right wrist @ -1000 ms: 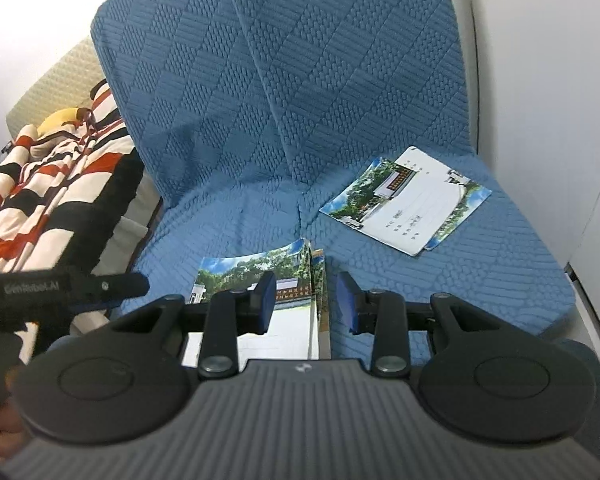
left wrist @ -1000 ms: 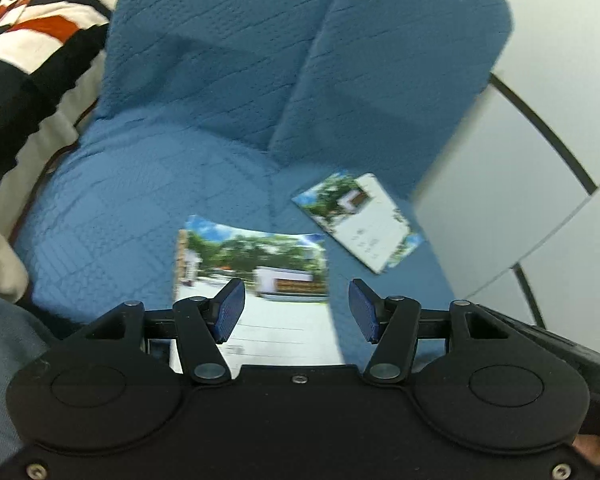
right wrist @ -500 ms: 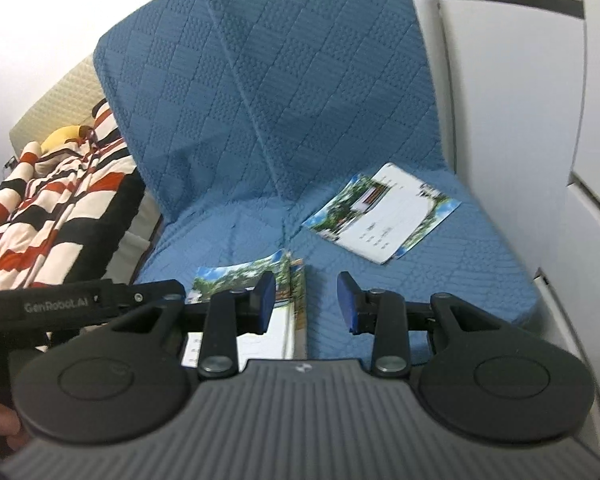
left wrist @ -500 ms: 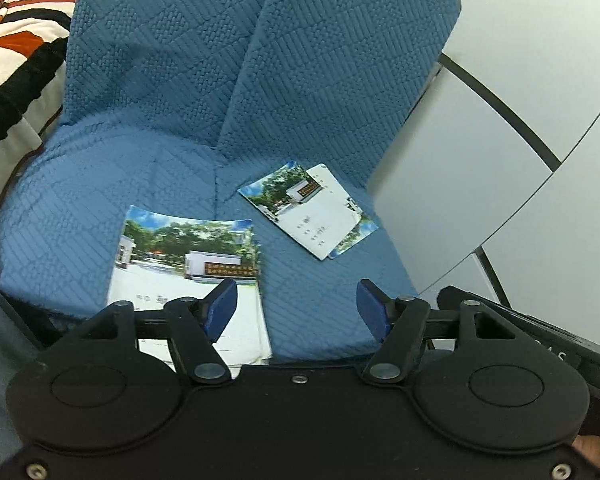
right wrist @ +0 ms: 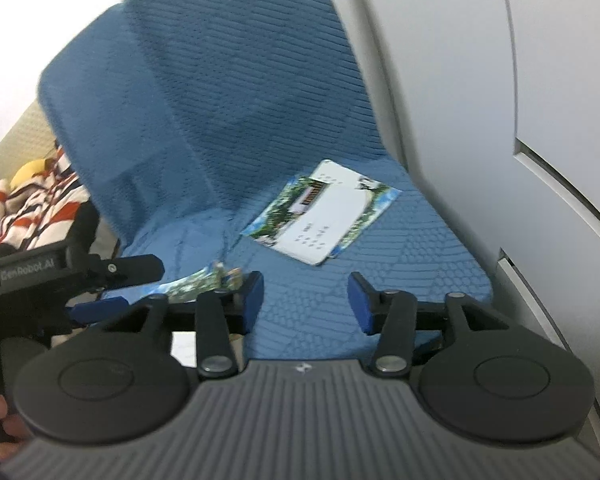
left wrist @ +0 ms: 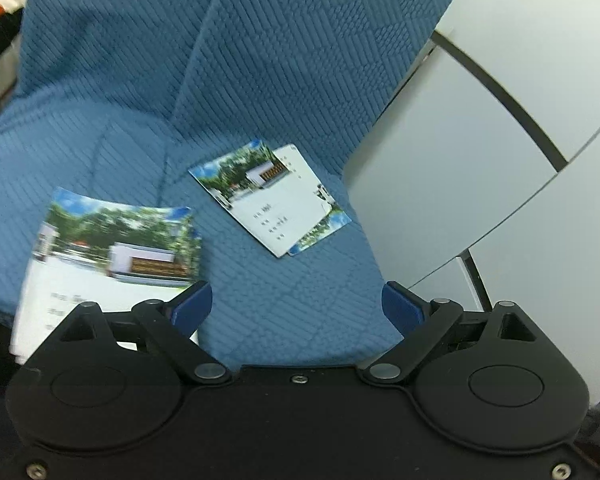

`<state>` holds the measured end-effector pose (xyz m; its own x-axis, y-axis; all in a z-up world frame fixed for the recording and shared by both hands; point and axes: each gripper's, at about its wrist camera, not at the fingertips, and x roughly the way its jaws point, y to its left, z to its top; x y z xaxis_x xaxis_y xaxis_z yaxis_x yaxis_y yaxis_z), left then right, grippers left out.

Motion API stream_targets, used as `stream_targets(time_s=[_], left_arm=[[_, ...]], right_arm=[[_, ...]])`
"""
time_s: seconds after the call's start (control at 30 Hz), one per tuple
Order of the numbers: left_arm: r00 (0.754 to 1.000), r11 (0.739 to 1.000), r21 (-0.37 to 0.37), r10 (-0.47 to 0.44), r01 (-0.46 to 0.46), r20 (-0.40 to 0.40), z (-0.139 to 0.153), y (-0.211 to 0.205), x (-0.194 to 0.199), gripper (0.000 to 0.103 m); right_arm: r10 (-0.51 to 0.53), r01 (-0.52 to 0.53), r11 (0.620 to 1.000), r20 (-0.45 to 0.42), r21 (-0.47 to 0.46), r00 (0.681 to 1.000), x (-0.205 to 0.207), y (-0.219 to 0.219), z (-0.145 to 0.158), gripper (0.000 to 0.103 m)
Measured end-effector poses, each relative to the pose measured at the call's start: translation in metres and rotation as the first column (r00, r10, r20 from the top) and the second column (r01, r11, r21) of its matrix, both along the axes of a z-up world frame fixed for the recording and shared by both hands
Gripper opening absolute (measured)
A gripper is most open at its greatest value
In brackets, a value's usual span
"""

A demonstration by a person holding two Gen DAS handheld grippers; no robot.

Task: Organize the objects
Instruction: 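Withdraw both open grippers and move them toward the last postcards, then lower both grippers onto the last postcards and close the left gripper on them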

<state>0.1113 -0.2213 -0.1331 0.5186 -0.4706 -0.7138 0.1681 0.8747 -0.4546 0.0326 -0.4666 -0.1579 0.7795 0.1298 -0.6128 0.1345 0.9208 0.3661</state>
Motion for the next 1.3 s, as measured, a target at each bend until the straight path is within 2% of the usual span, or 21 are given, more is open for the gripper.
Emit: stream_targets(time_s=[0.07,0.17,0.37,0.47,0.53,0.63,0.7,0.77,0.9,1.03,1.23,1.3], left_arm=[[0.999,0.999,-0.047,-0.002,0.0,-0.053,-0.015,-0.007,0.018,0.091],[0.992,0.993,-0.118,0.005,-0.021,-0.129,-0.04,-0.017,0.042,0.091],[0.97,0.984,-0.14,0.078,-0.112,-0.231,-0.089,-0.031,0.08,0.089],[0.95,0.976,-0.158,0.1,-0.151,-0.295,-0.113,-0.038,0.099,0.086],[0.943,0.973,-0.162,0.107,-0.164,-0.316,-0.126,-0.044,0.112,0.085],[0.926,0.964,-0.181,0.122,-0.196,-0.356,-0.143,-0.048,0.129,0.078],[0.913,0.957,-0.191,0.134,-0.221,-0.387,-0.155,-0.047,0.14,0.066],[0.903,0.946,-0.209,0.145,-0.246,-0.404,-0.166,-0.046,0.15,0.062],[0.889,0.944,-0.2,0.157,-0.263,-0.431,-0.184,-0.051,0.161,0.052],[0.872,0.933,-0.213,0.164,-0.289,-0.461,-0.202,-0.057,0.166,0.045],[0.869,0.911,-0.253,0.184,-0.327,-0.46,-0.209,-0.065,0.173,0.044],[0.859,0.898,-0.261,0.203,-0.355,-0.469,-0.212,-0.064,0.174,0.036]], right_arm=[[-0.013,0.013,1.0,-0.007,0.01,1.0,0.009,-0.011,-0.007,0.066],[-0.033,0.034,0.999,-0.015,0.032,0.999,0.024,-0.026,-0.02,0.075],[-0.054,0.055,0.995,-0.013,0.084,0.998,0.065,-0.046,-0.057,0.075],[-0.082,0.088,0.987,-0.05,0.135,0.995,0.09,-0.052,-0.084,0.075],[-0.111,0.123,0.983,-0.096,0.137,0.989,0.106,-0.052,-0.1,0.076],[-0.109,0.126,0.978,-0.111,0.164,0.988,0.127,-0.051,-0.117,0.075],[-0.12,0.139,0.972,-0.104,0.192,0.987,0.137,-0.053,-0.124,0.075],[-0.128,0.147,0.97,-0.104,0.194,0.986,0.145,-0.054,-0.13,0.075],[-0.133,0.158,0.948,-0.109,0.277,0.985,0.165,-0.064,-0.145,0.075],[-0.146,0.178,0.921,-0.116,0.347,0.982,0.177,-0.07,-0.153,0.076],[-0.155,0.183,0.892,-0.1,0.414,0.983,0.184,-0.074,-0.159,0.076],[-0.15,0.177,0.884,-0.097,0.432,0.984,0.183,-0.074,-0.161,0.076]])
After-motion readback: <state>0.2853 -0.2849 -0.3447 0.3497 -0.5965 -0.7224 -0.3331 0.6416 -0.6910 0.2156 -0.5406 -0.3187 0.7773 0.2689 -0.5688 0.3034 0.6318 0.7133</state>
